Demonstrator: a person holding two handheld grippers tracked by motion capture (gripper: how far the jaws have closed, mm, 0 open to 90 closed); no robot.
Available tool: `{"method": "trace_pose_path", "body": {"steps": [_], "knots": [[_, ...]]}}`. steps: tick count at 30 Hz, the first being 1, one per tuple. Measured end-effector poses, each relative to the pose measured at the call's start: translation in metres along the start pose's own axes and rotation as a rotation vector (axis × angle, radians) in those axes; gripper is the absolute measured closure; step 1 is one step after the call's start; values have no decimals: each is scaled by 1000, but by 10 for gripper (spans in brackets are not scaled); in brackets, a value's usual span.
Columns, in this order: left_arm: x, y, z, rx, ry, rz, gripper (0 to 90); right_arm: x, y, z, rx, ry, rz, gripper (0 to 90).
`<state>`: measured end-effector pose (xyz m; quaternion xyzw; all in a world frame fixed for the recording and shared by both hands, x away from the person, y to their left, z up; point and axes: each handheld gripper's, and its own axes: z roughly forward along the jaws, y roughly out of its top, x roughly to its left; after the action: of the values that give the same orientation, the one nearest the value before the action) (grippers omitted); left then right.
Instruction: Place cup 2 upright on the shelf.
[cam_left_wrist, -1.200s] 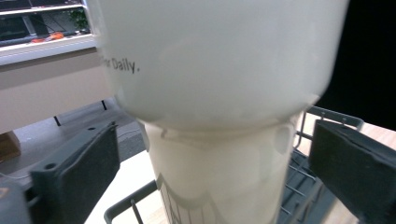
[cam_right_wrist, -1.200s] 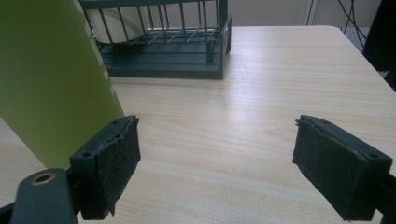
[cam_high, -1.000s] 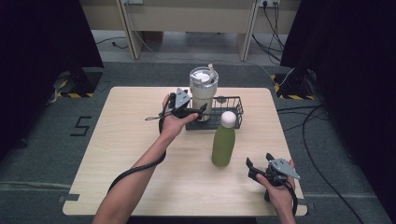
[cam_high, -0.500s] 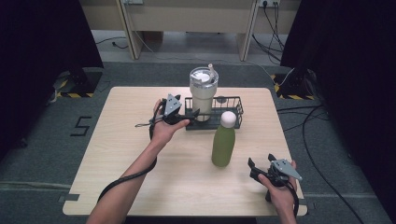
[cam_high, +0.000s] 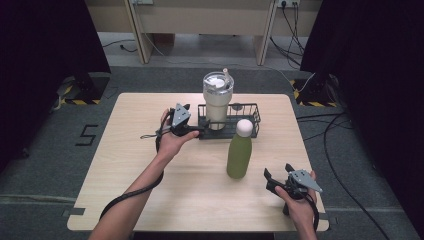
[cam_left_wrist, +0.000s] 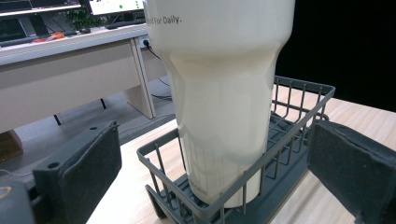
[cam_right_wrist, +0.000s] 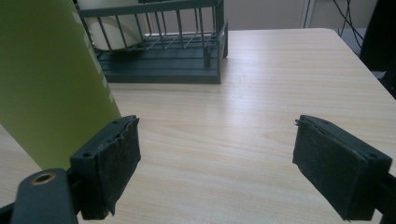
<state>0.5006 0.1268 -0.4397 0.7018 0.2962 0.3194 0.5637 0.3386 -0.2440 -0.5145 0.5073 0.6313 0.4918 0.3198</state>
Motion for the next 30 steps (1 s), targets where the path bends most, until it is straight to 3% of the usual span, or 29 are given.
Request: {"method": "trace_pose_path", "body": {"steps": [15,25,30], "knots": [[0,1,-17,-3,-5,9,26,11,10,-11,-31,46,-26,73],[6,2,-34,4,-12,28,27,22,22,-15,-77,79,-45,81],[11,-2,-45,-7,-7,2,27,31,31,-14,-93,118,-44,82]]}}
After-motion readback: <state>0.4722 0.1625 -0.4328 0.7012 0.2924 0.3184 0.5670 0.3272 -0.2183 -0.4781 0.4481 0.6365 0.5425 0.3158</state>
